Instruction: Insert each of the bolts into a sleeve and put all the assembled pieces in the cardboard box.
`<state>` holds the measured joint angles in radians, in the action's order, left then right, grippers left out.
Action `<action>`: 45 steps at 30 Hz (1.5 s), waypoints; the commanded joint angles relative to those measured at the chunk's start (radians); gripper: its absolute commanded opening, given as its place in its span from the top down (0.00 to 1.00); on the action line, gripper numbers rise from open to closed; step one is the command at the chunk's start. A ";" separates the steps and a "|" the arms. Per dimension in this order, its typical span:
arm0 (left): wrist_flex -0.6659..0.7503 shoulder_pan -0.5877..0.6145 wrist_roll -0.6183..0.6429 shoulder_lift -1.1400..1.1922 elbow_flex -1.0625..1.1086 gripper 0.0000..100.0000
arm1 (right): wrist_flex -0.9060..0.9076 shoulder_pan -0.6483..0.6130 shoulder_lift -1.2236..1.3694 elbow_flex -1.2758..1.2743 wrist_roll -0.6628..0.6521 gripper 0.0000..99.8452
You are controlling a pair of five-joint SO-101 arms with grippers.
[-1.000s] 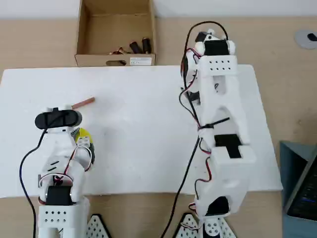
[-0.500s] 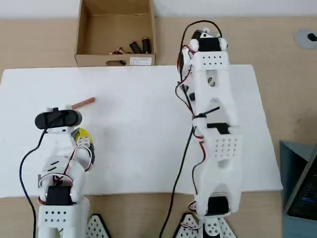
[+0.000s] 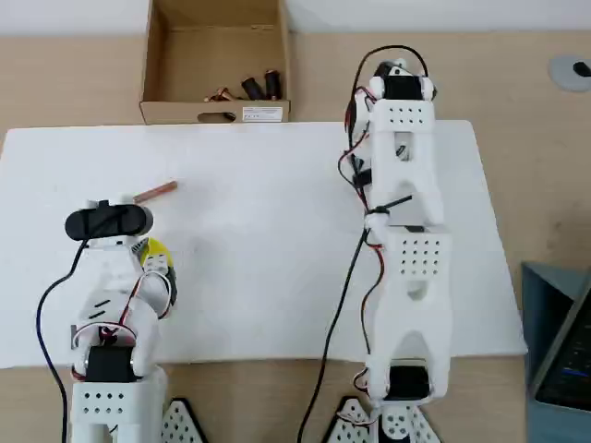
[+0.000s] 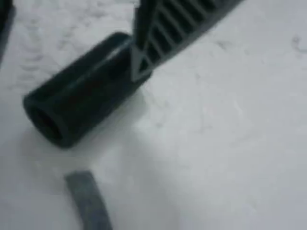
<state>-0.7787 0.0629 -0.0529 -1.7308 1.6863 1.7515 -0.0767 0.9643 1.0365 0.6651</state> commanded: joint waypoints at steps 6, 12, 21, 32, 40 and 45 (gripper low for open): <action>-0.005 0.009 -0.002 -0.007 0.012 1.00 | -0.006 0.010 0.067 0.122 -0.012 0.80; -0.005 0.009 -0.002 -0.007 0.012 1.00 | -0.006 0.010 0.110 0.133 -0.012 0.81; -0.005 0.009 -0.002 -0.007 0.012 1.00 | -0.006 0.010 0.113 0.131 -0.040 0.99; -0.005 0.009 -0.002 -0.007 0.012 1.00 | 0.034 0.010 0.107 0.374 -0.166 0.99; -0.003 0.008 -0.002 -0.007 0.011 1.00 | 0.037 0.008 0.097 0.633 -0.327 0.99; -0.002 0.002 -0.003 -0.007 0.011 1.00 | 0.038 0.013 -0.064 0.593 -0.348 0.99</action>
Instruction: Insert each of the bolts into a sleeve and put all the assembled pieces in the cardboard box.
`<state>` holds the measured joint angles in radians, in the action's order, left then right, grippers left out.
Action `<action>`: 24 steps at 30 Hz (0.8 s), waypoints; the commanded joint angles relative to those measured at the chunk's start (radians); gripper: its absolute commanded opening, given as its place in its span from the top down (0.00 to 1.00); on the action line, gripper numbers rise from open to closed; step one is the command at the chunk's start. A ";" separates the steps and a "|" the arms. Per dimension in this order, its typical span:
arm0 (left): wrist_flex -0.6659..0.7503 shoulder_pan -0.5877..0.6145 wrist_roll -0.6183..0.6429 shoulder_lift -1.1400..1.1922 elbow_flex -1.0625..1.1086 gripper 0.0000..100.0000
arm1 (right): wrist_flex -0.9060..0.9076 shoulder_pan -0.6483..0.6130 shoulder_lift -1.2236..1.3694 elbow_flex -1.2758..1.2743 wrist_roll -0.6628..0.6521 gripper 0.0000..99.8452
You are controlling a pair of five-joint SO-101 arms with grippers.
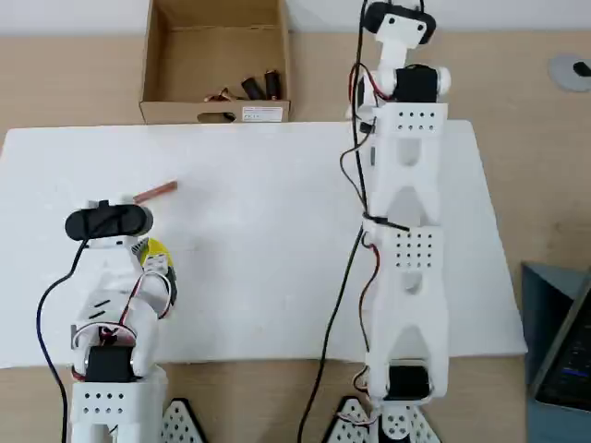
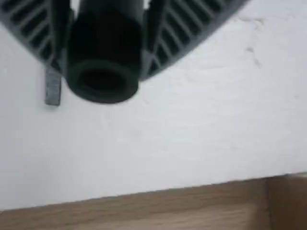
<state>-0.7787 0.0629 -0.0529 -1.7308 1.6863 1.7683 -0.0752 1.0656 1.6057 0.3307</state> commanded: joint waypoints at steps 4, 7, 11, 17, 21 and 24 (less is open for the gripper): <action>0.000 0.000 -0.003 -0.007 0.009 1.00 | 0.021 -0.005 -0.308 -0.105 -0.041 0.99; -0.002 0.000 -0.003 -0.007 0.011 1.00 | 0.021 -0.012 -0.440 -0.213 -0.041 0.99; -0.005 0.006 -0.003 -0.007 0.011 1.00 | 0.020 -0.013 -0.616 -0.377 -0.041 0.99; -0.005 0.008 -0.003 -0.007 0.012 1.00 | 0.020 -0.007 -0.874 -0.596 -0.040 0.99; -0.005 0.008 -0.003 -0.007 0.012 1.00 | 0.020 0.015 -1.050 -0.753 -0.037 0.99; -0.005 0.000 -0.003 -0.007 0.012 1.00 | 0.020 0.030 -1.179 -0.903 -0.037 0.99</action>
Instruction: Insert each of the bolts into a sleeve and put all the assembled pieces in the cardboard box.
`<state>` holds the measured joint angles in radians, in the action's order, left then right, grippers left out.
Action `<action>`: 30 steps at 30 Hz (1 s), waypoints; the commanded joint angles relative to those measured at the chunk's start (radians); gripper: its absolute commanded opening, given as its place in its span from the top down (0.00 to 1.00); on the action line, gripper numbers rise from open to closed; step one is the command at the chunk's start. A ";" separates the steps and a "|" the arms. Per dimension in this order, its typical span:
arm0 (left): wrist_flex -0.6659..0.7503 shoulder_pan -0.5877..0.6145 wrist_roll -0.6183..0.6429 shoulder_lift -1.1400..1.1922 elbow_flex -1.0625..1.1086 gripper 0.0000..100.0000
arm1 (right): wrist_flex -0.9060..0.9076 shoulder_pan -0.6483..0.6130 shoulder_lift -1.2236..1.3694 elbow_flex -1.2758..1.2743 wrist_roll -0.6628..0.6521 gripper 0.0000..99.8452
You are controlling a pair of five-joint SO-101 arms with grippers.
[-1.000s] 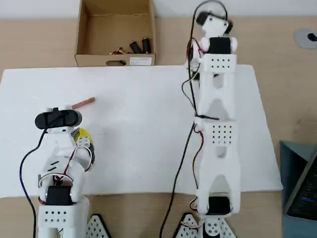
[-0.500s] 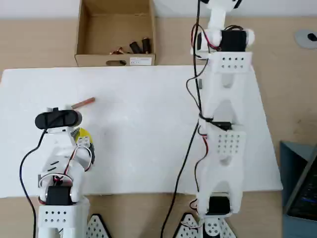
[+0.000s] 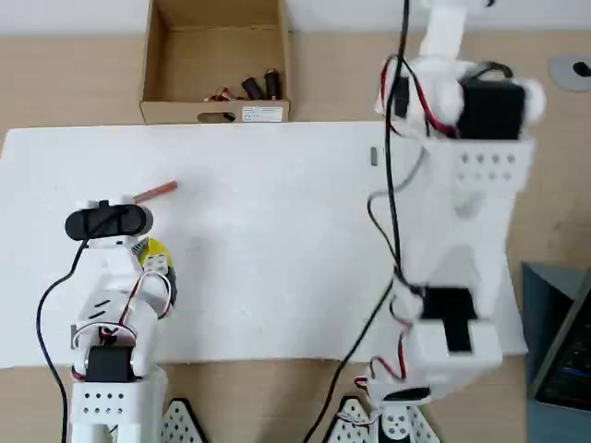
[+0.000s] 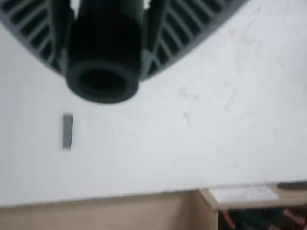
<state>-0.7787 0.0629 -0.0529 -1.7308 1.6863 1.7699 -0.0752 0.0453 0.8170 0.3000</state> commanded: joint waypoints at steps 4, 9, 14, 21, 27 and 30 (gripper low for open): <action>-0.005 0.000 -0.005 -0.007 0.012 1.00 | 0.017 0.041 -0.343 -0.329 -0.006 0.99; -0.006 0.006 -0.005 -0.007 0.006 1.00 | -0.035 0.041 -0.564 -0.631 -0.006 0.99; -0.008 0.008 -0.043 -0.002 -0.069 1.00 | -0.180 0.041 -0.789 -1.012 -0.005 0.99; -0.149 0.000 -0.040 0.001 -0.276 1.00 | -0.336 0.041 -1.125 -1.438 -0.005 0.99; -0.310 0.002 -0.038 0.012 -0.457 1.00 | -0.367 0.041 -1.331 -1.647 -0.005 0.99; -0.324 0.006 -0.035 0.084 -0.531 1.00 | -0.371 0.041 -1.400 -1.704 -0.005 0.99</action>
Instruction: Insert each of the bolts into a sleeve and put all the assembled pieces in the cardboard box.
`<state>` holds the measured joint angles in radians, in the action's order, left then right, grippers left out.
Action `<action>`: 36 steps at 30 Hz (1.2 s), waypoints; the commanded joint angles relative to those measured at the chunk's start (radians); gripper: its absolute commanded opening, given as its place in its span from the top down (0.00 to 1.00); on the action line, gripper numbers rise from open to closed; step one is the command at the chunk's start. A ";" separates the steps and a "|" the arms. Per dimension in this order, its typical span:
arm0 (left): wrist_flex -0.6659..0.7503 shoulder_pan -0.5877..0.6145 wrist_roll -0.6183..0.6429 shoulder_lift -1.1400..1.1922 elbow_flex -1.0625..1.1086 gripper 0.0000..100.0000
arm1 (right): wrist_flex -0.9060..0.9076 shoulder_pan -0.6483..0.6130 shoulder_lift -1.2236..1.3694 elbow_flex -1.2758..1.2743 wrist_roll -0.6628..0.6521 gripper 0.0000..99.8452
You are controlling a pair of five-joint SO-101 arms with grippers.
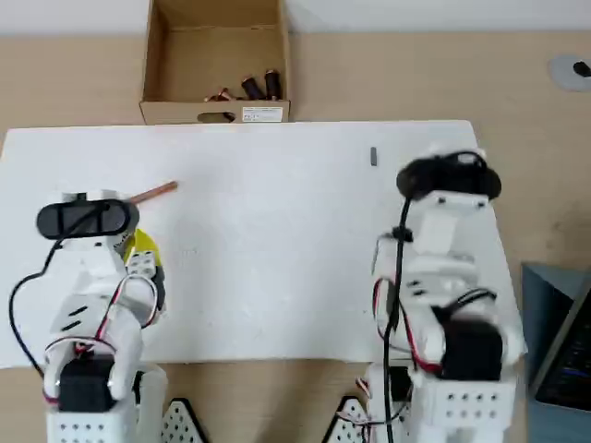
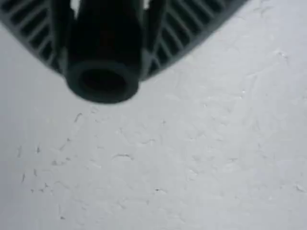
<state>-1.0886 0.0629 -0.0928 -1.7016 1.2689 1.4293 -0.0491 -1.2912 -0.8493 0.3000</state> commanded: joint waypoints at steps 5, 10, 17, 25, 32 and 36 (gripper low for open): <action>-0.017 0.006 0.121 0.317 -0.319 1.00 | -0.031 0.015 -0.143 -0.088 -0.005 0.99; -0.048 0.006 0.269 0.671 -0.605 1.00 | -0.031 0.015 -0.189 -0.113 -0.005 0.99; -0.207 0.018 0.529 1.089 -0.957 1.00 | -0.031 0.015 -0.236 -0.137 -0.005 0.99; -0.318 0.029 0.802 1.386 -1.206 1.00 | -0.028 0.015 -0.280 -0.143 -0.005 0.99; -0.437 0.029 1.007 1.630 -1.370 1.00 | -0.025 0.015 -0.317 -0.143 -0.005 0.99; -0.480 0.058 1.077 1.771 -1.471 0.99 | -0.025 0.015 -0.332 -0.147 -0.005 0.99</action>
<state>-1.5443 0.0967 0.9383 0.0107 -0.0951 1.4262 -0.0476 -1.6180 -0.9920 0.3000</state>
